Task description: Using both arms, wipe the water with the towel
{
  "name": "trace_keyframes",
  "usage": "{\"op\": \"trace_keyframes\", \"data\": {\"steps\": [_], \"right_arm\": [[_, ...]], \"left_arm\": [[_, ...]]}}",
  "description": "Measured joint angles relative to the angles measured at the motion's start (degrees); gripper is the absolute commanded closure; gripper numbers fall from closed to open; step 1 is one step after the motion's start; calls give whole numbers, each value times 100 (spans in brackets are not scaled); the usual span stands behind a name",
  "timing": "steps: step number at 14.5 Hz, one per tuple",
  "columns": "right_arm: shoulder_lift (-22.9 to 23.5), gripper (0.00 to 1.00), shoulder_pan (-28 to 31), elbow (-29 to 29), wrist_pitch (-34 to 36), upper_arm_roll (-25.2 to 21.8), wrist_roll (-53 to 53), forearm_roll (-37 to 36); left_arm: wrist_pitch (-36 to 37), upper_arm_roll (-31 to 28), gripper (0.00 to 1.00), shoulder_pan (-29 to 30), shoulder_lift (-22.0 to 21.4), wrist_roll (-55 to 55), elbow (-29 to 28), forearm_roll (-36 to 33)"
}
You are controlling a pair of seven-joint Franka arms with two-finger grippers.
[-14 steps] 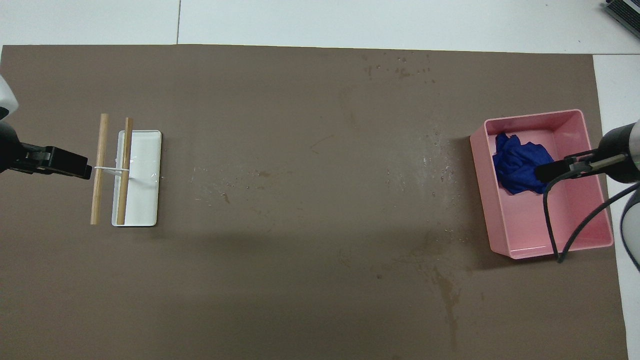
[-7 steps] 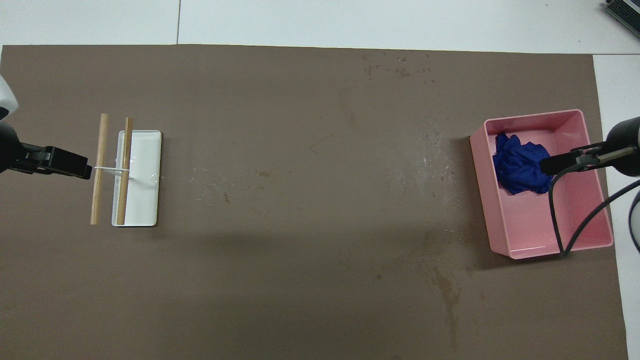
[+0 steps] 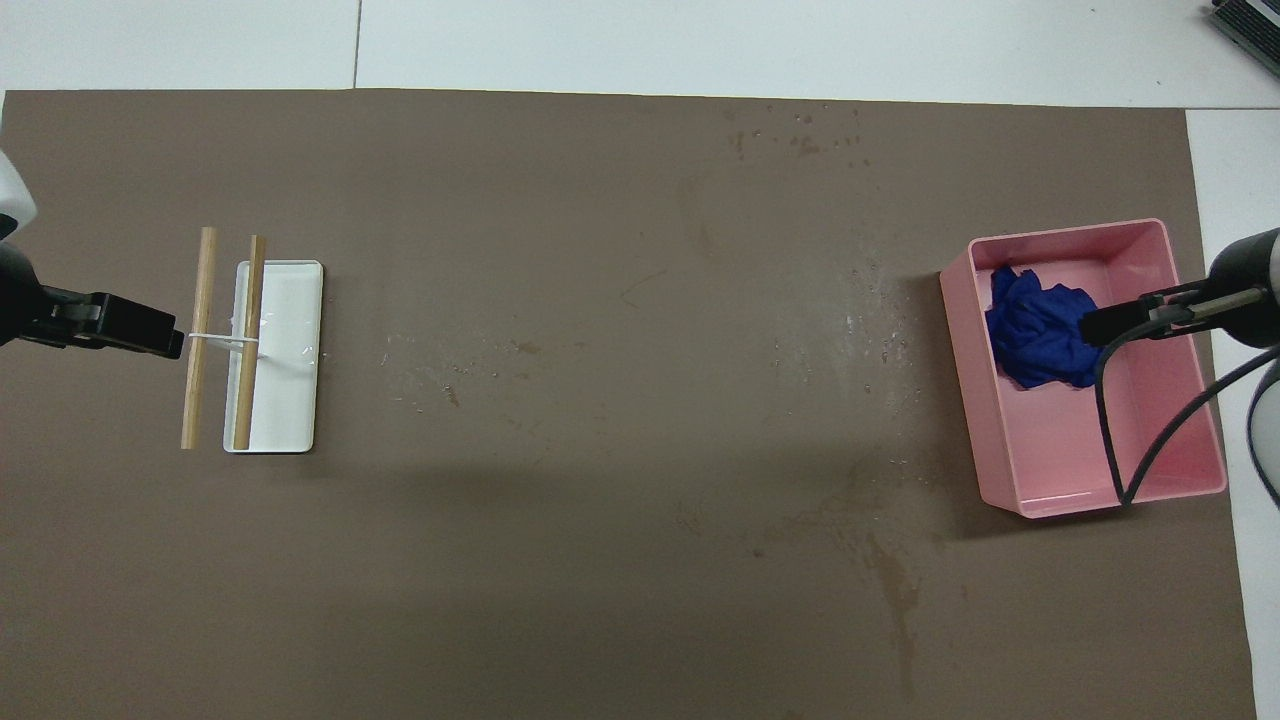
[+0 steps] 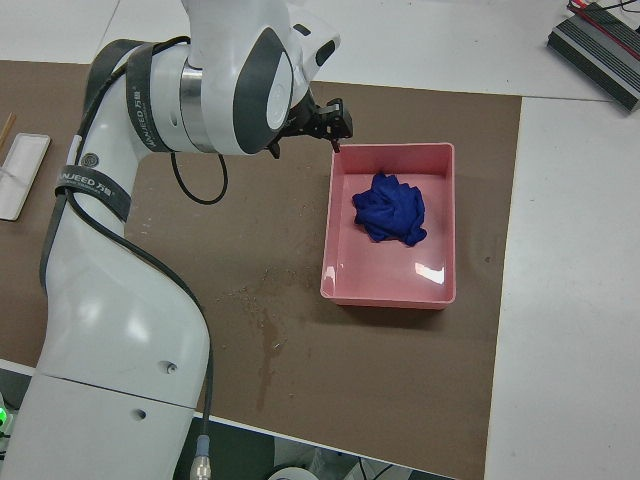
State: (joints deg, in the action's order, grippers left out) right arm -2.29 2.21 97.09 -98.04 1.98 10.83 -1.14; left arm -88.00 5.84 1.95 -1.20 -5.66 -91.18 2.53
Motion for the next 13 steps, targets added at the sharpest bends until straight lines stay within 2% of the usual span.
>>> {"op": "trace_keyframes", "data": {"steps": [13], "right_arm": [[0,0,-134,13,0,-145,0,0]], "left_arm": [[0,0,0,0,0,0,0,0]]}}
